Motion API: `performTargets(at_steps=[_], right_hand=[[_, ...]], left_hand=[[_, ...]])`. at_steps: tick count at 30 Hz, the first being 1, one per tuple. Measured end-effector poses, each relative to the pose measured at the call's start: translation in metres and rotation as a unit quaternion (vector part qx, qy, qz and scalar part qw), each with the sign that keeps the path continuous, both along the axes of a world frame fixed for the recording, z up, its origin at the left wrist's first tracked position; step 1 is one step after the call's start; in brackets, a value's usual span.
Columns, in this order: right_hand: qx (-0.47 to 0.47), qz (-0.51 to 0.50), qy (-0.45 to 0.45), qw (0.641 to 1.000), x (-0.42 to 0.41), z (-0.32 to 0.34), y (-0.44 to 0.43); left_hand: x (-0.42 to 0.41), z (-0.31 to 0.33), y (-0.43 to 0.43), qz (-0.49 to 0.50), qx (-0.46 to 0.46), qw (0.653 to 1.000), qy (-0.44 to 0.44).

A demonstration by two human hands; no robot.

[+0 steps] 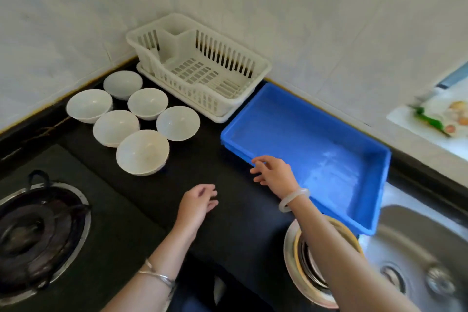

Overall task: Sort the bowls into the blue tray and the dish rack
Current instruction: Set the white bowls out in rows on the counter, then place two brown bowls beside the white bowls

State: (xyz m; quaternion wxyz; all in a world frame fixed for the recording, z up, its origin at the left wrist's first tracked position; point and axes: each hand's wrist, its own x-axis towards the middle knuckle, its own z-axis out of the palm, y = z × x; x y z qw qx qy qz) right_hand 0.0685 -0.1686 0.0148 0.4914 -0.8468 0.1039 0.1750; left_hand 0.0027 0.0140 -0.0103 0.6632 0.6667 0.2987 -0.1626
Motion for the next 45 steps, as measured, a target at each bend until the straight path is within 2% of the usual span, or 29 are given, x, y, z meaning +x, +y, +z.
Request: performTargets(at_steps=[4, 8, 11, 15, 17, 25, 40, 45], right_hand=[[-0.08, -0.077, -0.035, 0.993, -0.06, 0.01, -0.071], [-0.26, -0.119, -0.077, 0.955, -0.116, 0.019, -0.13], [-0.321, -0.106, -0.05, 0.94, -0.147, 0.016, -0.156], [-0.357, -0.094, -0.021, 0.929, -0.174, 0.005, -0.169], [-0.357, -0.095, -0.03, 0.929, -0.178, 0.001, -0.17], [-0.362, -0.115, -0.015, 0.925, -0.175, 0.0, -0.167], [-0.405, -0.047, -0.016, 0.913, -0.174, 0.009, -0.166], [-0.336, -0.059, -0.006, 0.94, -0.171, 0.015, -0.173]], left_hand=[[-0.015, 0.007, -0.059, -0.165, 0.074, 0.982, -0.056], [-0.033, 0.015, -0.115, -0.299, 0.161, 0.932, -0.127], [-0.044, 0.021, -0.149, -0.353, 0.208, 0.893, -0.186], [-0.053, 0.023, -0.178, -0.409, 0.28, 0.843, -0.21], [-0.054, 0.021, -0.183, -0.417, 0.294, 0.832, -0.217], [-0.052, 0.013, -0.185, -0.41, 0.304, 0.831, -0.219], [-0.045, 0.0, -0.183, -0.397, 0.261, 0.86, -0.186], [-0.043, -0.002, -0.18, -0.396, 0.238, 0.866, -0.191]])
